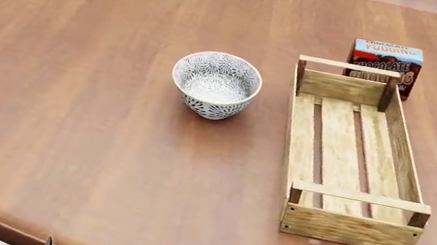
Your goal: Pick up the bowl on the left and put it in the tray.
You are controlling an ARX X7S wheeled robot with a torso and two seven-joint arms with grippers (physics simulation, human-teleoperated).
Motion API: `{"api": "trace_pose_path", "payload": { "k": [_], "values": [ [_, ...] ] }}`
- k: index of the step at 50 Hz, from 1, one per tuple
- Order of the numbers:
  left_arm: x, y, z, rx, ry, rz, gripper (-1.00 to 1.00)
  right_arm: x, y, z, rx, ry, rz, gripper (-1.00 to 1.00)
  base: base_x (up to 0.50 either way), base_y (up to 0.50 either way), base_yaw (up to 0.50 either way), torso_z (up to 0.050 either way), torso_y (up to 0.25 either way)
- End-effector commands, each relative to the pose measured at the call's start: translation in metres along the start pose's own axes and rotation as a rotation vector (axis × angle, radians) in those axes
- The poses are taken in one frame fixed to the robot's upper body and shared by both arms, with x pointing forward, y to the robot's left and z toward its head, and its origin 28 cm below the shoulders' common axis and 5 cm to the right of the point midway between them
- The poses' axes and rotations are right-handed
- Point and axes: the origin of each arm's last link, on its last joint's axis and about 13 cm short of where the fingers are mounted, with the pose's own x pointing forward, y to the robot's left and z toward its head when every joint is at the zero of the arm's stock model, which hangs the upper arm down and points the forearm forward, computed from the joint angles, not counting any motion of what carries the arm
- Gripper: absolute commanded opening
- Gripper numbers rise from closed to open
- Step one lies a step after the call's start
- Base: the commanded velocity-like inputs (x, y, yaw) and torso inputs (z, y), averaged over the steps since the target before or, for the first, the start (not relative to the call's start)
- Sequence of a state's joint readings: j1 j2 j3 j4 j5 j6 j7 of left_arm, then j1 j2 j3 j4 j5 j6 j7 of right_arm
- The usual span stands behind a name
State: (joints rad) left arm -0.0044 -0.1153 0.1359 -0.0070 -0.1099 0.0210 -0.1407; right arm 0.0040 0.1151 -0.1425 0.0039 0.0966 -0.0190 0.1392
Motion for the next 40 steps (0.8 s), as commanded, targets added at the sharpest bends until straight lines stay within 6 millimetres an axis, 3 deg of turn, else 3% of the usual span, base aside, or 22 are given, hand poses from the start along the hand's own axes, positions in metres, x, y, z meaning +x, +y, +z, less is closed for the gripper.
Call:
{"api": "trace_pose_path", "payload": {
  "k": [1, 8, 19, 40],
  "values": [
    [0.0003, -0.0001, 0.0008, 0.0, 0.0, 0.002, 1.0, -0.0003, -0.0002, 0.0009, 0.0, -0.001, -0.002, 1.0, 0.0, 0.5, 0.0, 0.0, 0.0],
    [-0.0002, 0.0, -0.0009, 0.001, 0.003, 0.001, 1.0, -0.0003, 0.0008, -0.0009, -0.01, 0.001, 0.005, 1.0, 0.0, 0.5, 0.0, 0.0, 0.0],
    [-0.0002, 0.0001, -0.0023, 0.0, 0.009, 0.0, 1.0, -0.0015, 0.0014, -0.0004, -0.016, -0.014, 0.013, 1.0, 0.0, 0.0, 0.0, 0.0, 0.0],
    [-0.0001, 0.0003, -0.0027, -0.006, 0.011, 0.001, 1.0, -0.0007, 0.0011, -0.0011, -0.007, -0.01, 0.009, 1.0, 0.49, 0.0, 0.0, 0.0, 0.0]
  ]
}}
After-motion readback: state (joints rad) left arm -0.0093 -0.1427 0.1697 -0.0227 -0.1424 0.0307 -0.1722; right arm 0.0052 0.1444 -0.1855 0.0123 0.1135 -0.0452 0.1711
